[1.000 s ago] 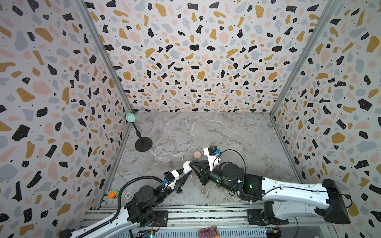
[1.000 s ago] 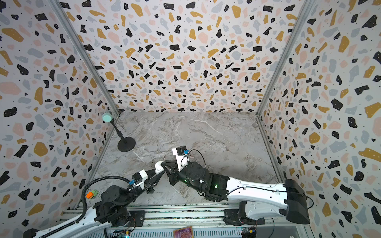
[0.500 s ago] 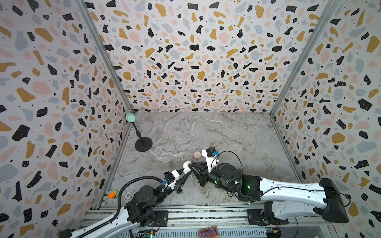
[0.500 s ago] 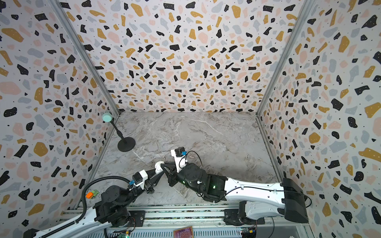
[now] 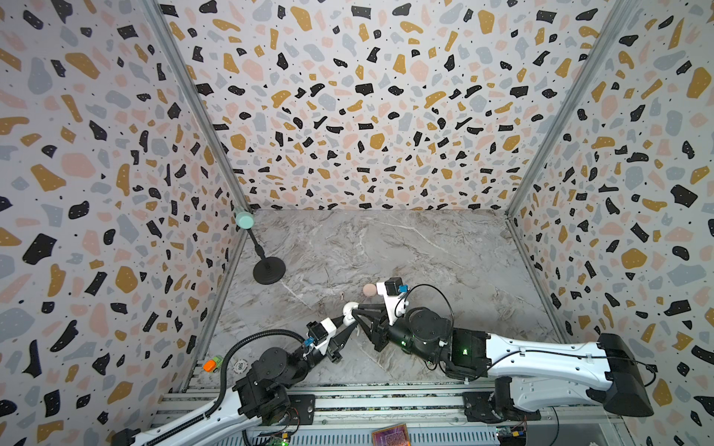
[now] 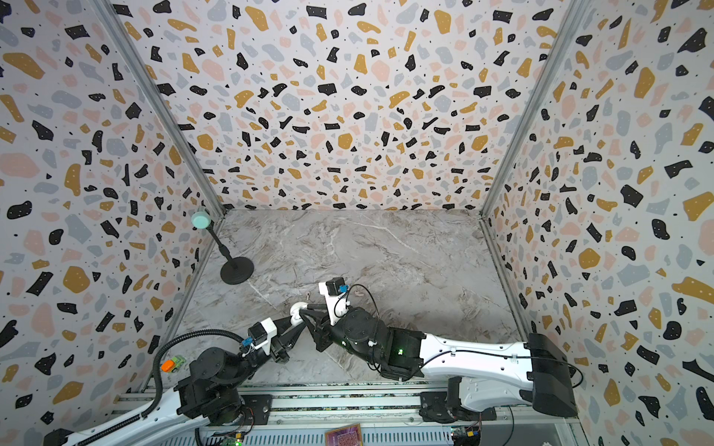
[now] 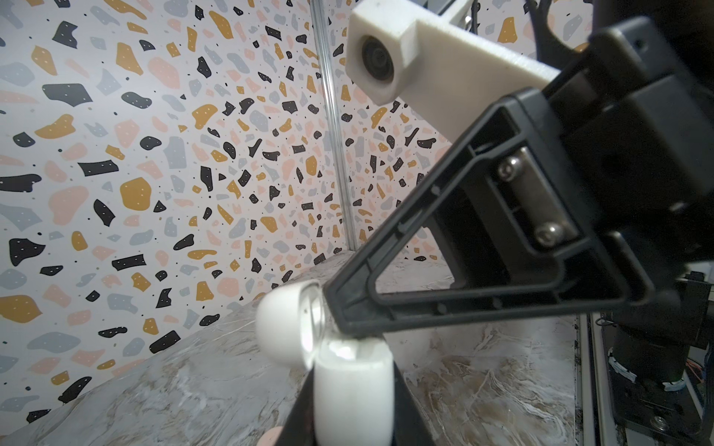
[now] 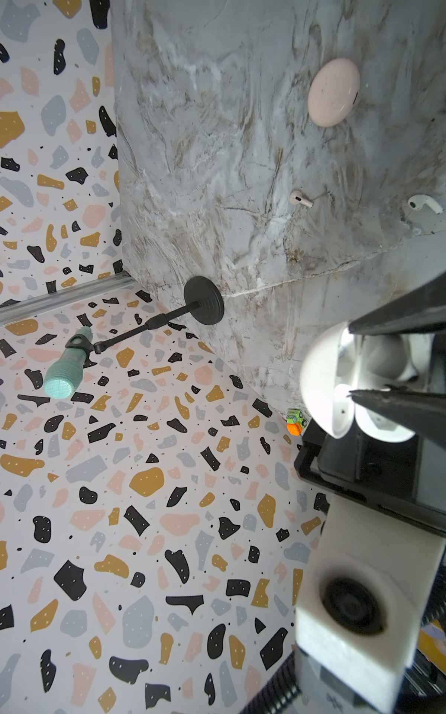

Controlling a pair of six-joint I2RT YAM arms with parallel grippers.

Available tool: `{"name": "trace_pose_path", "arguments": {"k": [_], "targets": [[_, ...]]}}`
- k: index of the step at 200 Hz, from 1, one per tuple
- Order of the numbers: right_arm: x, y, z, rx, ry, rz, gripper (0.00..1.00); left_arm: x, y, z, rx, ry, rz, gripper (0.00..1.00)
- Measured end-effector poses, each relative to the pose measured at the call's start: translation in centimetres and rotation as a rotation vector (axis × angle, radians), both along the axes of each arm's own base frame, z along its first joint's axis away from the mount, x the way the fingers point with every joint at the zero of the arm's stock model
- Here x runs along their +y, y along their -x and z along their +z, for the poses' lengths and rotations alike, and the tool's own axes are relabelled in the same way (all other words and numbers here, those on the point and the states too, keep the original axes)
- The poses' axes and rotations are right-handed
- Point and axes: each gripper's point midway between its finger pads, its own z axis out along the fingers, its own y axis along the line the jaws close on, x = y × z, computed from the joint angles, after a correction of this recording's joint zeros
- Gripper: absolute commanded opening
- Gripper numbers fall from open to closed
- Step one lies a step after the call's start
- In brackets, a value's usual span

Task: Insert the wireless bluetooth earbuds into the charging case
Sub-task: 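Open the right gripper and pull it back from the case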

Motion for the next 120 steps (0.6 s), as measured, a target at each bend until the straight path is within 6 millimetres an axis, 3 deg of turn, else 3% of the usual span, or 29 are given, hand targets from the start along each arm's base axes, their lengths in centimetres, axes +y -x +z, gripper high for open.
{"name": "trace_pose_path", "arguments": {"k": [68,120], "targets": [[-0.1,0.0,0.0,0.000,0.003,-0.001,0.37,0.0,0.0,0.1,-0.002,0.002,0.000,0.00],[-1.3,0.0,1.1,-0.010,-0.006,-0.019,0.45,0.0,0.0,0.1,-0.006,0.000,0.001,0.00]]}}
